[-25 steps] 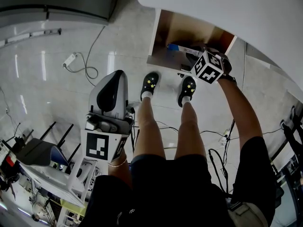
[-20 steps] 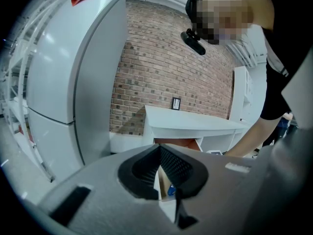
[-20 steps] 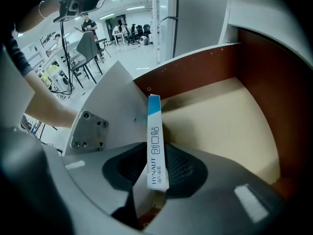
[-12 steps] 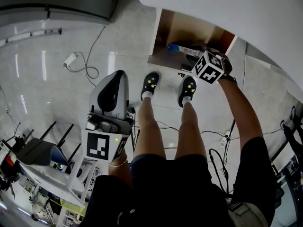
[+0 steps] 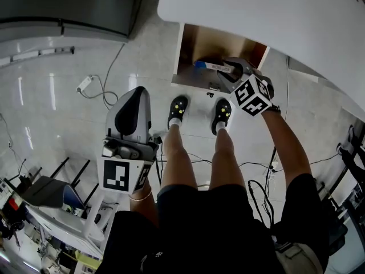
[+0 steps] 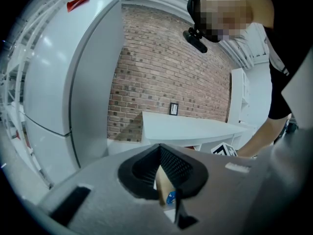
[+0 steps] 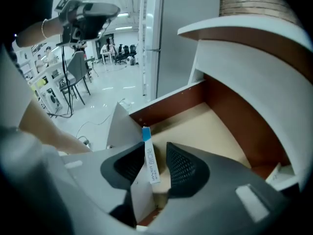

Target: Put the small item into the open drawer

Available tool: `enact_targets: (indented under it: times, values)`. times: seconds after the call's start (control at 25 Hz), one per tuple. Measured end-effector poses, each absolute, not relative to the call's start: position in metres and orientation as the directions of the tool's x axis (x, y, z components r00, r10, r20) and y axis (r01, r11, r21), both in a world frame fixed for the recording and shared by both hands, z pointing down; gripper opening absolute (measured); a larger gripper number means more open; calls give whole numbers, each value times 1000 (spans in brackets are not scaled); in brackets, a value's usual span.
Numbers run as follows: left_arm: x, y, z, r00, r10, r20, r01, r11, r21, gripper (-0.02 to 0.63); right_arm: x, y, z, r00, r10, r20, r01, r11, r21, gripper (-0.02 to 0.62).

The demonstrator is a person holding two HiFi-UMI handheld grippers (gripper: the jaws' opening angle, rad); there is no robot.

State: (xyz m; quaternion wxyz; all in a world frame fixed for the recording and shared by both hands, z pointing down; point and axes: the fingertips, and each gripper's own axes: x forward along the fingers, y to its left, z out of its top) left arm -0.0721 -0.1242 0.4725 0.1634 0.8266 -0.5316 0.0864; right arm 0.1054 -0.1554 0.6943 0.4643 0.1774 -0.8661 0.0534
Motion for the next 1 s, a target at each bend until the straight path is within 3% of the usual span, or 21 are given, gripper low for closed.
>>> enact_targets:
  times: [0.08,0.16,0.2,0.6,1.0]
  values:
    - [-67,-126,464,428,-851,303,-903,-391,176,-11,106,-156,670,-540,-308,783,-417,906,69,118]
    - [-62,-127,456,436,-850,295,-899,-400,177,-11,109,-156,647,-562,-363,743,-468,880,76,17]
    - [-58,-127,453,439,-849,295,-898,-404,176,-11,111,-156,637,-567,-387,728,-489,869,81,11]
    - [-11,-137,415,542,-794,276,-840,-517,161,-12,141,-152,522,-580,-615,534,-742,670,-34,11]
    - [41,-135,375,645,-717,266,-763,-626,162,-11,188,-133,431,-486,-771,410,-872,456,-177,11]
